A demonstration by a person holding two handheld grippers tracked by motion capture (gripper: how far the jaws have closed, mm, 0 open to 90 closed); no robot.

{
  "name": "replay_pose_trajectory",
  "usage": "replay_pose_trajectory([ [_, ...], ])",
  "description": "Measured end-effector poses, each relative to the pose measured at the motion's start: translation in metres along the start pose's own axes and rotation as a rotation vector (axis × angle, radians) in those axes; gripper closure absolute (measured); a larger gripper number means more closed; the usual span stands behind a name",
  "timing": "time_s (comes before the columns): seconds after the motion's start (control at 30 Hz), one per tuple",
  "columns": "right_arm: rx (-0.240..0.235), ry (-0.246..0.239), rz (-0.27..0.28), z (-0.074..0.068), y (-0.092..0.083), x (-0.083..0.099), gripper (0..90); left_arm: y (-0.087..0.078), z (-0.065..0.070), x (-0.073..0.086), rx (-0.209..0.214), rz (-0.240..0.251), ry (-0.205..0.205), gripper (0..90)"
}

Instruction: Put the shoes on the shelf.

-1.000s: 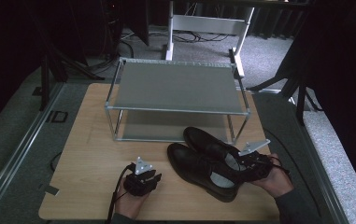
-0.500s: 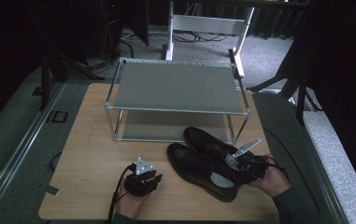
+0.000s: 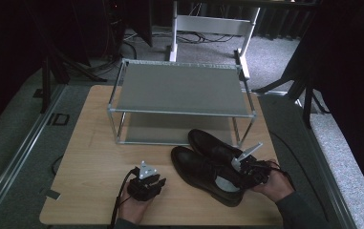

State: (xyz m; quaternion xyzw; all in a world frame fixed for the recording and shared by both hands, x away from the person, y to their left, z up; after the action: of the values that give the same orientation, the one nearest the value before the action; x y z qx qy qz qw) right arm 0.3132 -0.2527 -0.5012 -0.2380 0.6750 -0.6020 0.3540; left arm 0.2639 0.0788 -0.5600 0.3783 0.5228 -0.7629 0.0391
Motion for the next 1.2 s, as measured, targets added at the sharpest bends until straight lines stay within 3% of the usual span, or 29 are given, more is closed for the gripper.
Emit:
replay_pose_trajectory([
  [0.27, 0.008, 0.007, -0.011, -0.0013, 0.0031, -0.0023, 56.4, -0.0007, -0.0007, 0.0005, -0.001, -0.001, -0.002, 68.5],
  [0.37, -0.016, 0.007, -0.011, -0.0025, 0.0035, -0.0038, 69.5, -0.0011, -0.0009, 0.0006, -0.002, -0.001, -0.002, 68.5],
  [0.43, -0.011, 0.008, -0.012, -0.0034, 0.0042, -0.0041, 73.4, -0.0011, -0.0008, 0.0006, -0.001, 0.000, -0.003, 68.5],
  [0.77, -0.001, 0.025, 0.026, -0.0024, 0.0042, -0.0026, 78.0, 0.0003, -0.0003, 0.0007, 0.000, -0.002, 0.000, 68.5],
  [1.2, -0.010, 0.012, 0.064, -0.0017, 0.0040, -0.0006, 78.8, 0.0009, -0.0002, 0.0007, -0.001, -0.003, -0.001, 68.3],
])
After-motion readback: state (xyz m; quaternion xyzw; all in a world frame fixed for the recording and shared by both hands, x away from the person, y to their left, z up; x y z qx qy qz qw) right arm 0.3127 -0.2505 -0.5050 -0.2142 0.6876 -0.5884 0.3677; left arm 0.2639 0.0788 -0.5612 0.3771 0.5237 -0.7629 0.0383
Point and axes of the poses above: each handheld gripper's, and its own axes: y roughly forward along the jaws, x roughly out of its underside, z roughly to its right, the point moved 3 cm from there along y, roughly forward along the jaws, and after that the axes turned 8 degrees about -z, right-handed, at the moved point
